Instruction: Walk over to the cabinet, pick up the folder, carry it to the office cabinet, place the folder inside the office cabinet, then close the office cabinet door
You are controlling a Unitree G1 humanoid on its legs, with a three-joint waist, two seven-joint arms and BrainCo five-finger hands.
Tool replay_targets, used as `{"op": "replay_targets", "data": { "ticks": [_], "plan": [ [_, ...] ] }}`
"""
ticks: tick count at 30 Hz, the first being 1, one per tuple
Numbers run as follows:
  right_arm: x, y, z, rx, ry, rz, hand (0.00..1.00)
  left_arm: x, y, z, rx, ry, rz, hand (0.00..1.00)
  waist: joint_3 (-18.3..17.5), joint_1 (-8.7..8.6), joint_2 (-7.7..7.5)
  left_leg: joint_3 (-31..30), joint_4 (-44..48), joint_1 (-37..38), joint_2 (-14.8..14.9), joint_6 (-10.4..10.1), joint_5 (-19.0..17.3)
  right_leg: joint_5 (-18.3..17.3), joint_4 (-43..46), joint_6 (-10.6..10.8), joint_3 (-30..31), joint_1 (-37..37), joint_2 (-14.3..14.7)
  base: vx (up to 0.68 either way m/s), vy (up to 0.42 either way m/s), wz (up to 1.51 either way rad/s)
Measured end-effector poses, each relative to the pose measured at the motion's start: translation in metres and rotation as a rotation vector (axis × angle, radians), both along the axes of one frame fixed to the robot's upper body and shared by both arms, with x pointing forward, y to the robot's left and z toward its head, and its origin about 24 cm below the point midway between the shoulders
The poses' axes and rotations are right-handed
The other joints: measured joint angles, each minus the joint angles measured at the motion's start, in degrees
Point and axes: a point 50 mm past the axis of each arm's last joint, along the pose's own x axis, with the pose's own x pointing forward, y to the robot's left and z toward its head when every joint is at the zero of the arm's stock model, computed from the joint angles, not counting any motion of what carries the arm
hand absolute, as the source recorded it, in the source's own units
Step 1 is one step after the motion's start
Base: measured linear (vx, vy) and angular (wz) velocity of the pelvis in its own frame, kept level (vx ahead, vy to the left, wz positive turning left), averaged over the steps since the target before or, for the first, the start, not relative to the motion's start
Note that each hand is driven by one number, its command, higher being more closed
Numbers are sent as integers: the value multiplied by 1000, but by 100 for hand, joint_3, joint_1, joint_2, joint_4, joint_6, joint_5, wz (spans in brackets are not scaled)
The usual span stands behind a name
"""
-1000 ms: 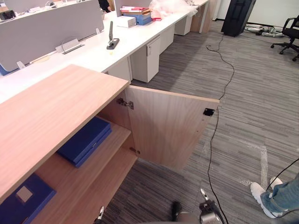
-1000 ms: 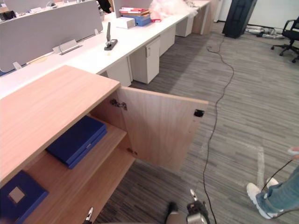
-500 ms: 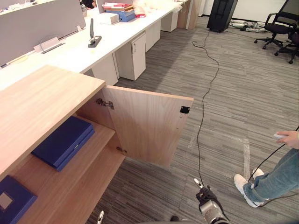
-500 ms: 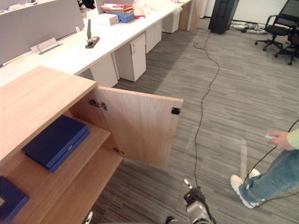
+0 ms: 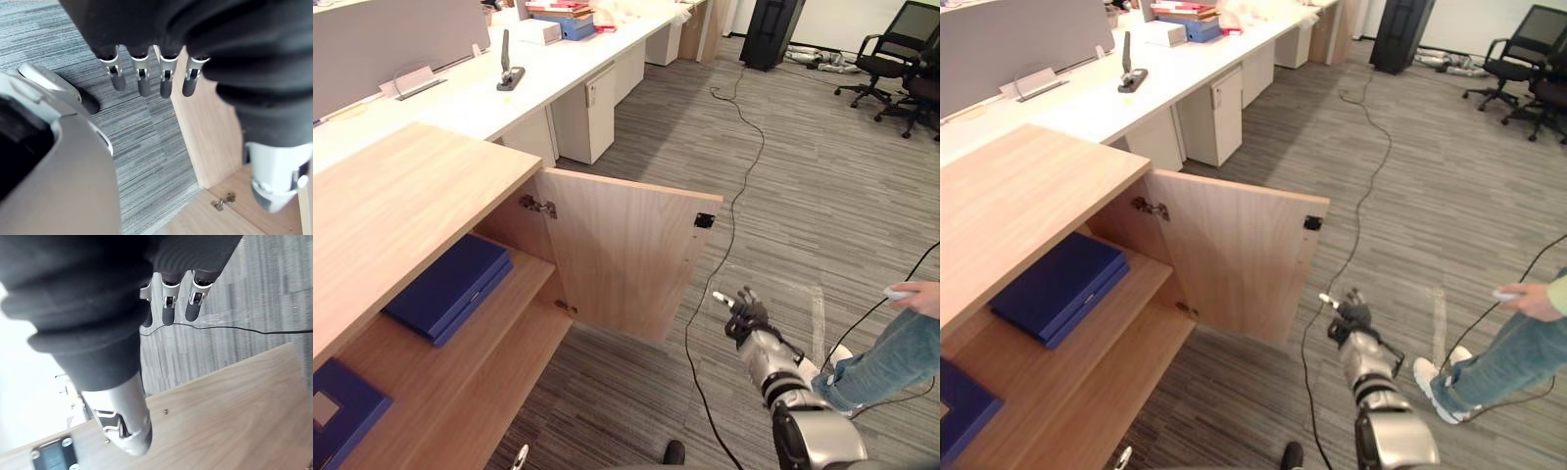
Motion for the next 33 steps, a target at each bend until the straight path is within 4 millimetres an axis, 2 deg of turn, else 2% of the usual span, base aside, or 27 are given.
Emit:
{"op": "replay_targets", "data": {
  "ticks": [3,5,6,8,13,17,20,27,33],
  "plan": [
    [24,-9,30,-70,-53,17,0,-8,0,0,-5,13,1,0,32,46,5,-139,0,-6,-12,0,-14,-12,0,23,-27,22,-4,-59,31,5],
    [34,-16,43,-96,-62,12,0,-8,0,0,-6,9,0,0,76,70,22,-214,0,-14,-17,0,-14,-11,1,22,-62,35,-9,-5,46,11],
    [41,-23,56,-117,-78,2,0,-6,-1,0,-10,-1,-8,0,137,114,44,-272,1,-18,-17,0,-13,3,3,5,-108,55,-14,10,55,15],
    [46,-29,66,-144,-78,-2,0,-5,-2,0,-12,-5,-14,0,164,138,78,-435,0,-36,-18,1,-13,-2,3,10,-199,91,-22,35,53,22],
    [51,-29,71,-183,-31,17,0,3,-4,2,-13,-36,-41,0,221,262,164,-711,16,-113,-30,8,-3,-4,7,11,-342,132,-59,73,69,23],
    [61,-23,84,-185,-44,41,0,7,-5,4,-11,-51,-50,0,252,390,206,-860,70,-187,-121,34,15,-4,8,11,-377,141,-155,60,90,14],
    [60,-33,89,-233,-25,25,0,7,-7,4,-16,-52,-68,0,289,465,211,-955,102,-213,-177,44,22,-4,8,11,-397,172,-212,36,94,13],
    [70,-35,110,-305,-54,58,0,11,-8,5,-12,-58,-118,0,569,459,251,-1135,103,-268,-166,46,23,-9,7,16,-480,179,-206,-14,24,7],
    [75,-37,126,-339,-78,64,0,15,-9,6,-10,-72,-151,0,606,466,299,-1196,112,-324,-147,18,42,-8,7,16,-507,140,-186,5,13,2]
  ]
}}
